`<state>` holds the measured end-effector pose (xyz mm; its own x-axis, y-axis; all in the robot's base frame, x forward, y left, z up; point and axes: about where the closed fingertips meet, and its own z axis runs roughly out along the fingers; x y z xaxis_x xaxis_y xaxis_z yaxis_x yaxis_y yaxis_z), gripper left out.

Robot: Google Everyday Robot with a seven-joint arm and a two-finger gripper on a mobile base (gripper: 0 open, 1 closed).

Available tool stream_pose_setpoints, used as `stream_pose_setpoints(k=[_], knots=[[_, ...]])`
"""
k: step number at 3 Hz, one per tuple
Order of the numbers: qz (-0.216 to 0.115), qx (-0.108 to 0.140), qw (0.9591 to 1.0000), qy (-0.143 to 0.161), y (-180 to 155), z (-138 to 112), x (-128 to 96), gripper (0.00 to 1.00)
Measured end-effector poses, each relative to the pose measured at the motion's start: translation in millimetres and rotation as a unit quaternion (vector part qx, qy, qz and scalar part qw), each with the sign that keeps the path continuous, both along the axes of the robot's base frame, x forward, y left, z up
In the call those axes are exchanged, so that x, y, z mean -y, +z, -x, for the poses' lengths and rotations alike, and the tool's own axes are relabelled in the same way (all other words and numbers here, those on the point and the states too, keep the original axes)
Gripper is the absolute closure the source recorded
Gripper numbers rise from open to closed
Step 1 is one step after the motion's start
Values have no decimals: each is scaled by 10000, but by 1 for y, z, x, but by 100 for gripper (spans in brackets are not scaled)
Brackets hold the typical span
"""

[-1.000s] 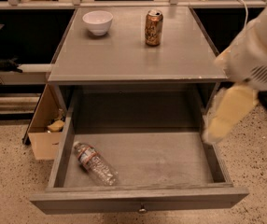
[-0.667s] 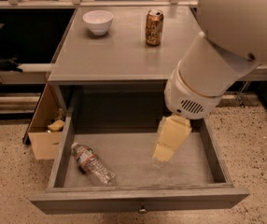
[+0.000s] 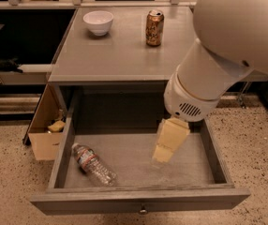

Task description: Pick water bottle from top drawer and place on counter

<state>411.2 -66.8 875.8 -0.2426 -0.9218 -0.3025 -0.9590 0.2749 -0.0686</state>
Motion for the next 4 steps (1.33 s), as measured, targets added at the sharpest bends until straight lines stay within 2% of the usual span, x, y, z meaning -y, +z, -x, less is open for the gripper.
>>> stream_pose_setpoints(k=[1,2,3,4], knots=[[64,-218,9997,-64,-61,-14,-14,0],[-32,-462,9985,-303,-160,-37,-19,0],[-292,-468,9970,-539,-219,-74,-33,0],[-673,-567,9932,-769,-269,-111,-40,0]])
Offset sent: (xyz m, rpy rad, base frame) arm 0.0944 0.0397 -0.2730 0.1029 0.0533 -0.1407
